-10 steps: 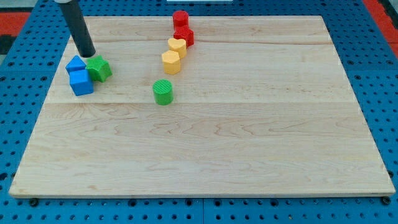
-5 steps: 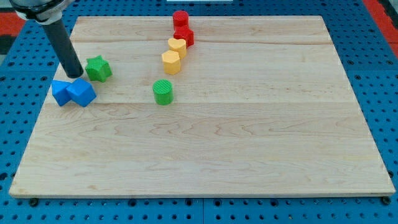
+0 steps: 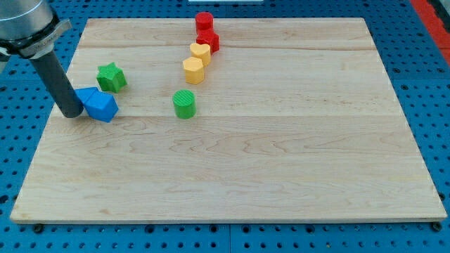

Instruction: Move the blue cube to the bottom of the green circle

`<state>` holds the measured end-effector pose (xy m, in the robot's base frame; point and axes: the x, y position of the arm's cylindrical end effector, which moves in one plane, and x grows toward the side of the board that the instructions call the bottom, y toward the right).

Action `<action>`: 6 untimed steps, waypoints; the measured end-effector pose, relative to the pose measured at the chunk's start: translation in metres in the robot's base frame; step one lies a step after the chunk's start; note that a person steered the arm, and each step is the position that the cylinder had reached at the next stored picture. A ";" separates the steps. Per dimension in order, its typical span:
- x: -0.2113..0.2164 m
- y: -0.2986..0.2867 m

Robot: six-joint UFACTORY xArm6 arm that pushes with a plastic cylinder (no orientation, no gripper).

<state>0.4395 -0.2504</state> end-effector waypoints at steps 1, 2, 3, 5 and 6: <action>-0.018 0.000; -0.028 0.007; -0.028 0.032; -0.003 0.052; 0.003 0.053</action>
<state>0.4420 -0.1970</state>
